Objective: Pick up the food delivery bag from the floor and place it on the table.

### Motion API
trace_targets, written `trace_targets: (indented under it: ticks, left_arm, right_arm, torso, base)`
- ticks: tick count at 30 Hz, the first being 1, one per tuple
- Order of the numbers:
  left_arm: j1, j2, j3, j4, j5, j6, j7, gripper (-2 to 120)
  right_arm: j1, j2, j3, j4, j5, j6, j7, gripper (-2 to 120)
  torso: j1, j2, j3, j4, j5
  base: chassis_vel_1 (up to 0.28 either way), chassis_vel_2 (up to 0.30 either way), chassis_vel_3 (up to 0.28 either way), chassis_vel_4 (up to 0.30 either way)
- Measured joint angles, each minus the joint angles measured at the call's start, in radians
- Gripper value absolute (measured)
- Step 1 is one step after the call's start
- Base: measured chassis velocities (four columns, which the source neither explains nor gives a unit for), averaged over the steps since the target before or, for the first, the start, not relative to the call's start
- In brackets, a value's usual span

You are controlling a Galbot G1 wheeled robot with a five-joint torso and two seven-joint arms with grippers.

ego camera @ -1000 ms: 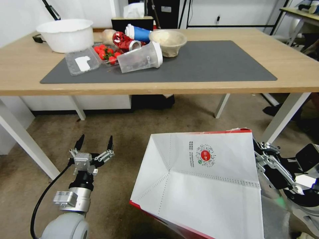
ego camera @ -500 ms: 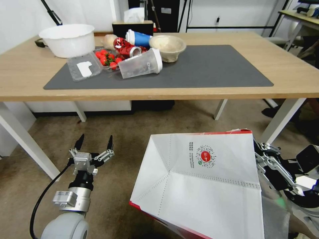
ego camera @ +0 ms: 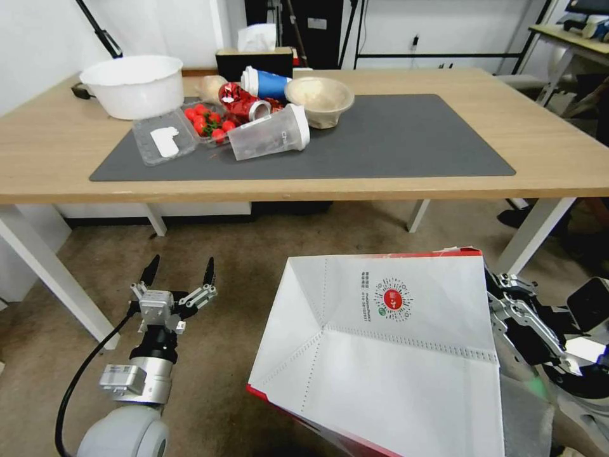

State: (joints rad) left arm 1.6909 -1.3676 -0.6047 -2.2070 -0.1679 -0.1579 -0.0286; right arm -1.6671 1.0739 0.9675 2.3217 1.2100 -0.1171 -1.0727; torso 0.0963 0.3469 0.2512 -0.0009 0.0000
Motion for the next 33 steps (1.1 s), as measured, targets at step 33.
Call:
trace_targets:
  ticks: [33]
  left_arm:
    - [-0.003, 0.0, 0.001, -0.001, -0.001, 0.009, 0.001, 100]
  right_arm:
    - [0.002, 0.007, -0.004, -0.011, -0.01, 0.011, -0.006, 0]
  torso:
    - [0.045, 0.132, 0.087, 0.0, 0.0]
  base:
    - [0.0, 0.0, 0.0, 0.0]
